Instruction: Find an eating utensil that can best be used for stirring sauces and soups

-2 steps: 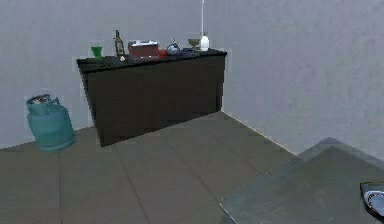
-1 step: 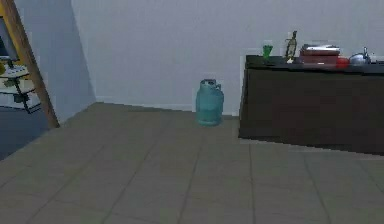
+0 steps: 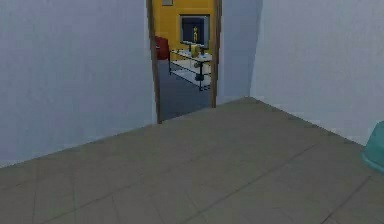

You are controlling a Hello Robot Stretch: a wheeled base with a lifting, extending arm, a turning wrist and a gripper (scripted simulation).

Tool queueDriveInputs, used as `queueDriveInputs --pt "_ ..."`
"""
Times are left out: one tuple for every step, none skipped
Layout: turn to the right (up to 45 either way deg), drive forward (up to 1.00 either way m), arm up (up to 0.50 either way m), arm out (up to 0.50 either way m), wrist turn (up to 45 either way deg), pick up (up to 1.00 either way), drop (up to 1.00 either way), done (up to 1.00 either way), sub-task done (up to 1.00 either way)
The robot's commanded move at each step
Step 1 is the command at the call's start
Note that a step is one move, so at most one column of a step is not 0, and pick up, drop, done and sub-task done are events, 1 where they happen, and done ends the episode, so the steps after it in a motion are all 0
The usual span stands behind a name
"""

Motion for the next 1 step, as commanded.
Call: queueDriveInputs --pt "-30.0 0.00 0.00 0.00 0.0 0.00 0.00 0.00 0.00"
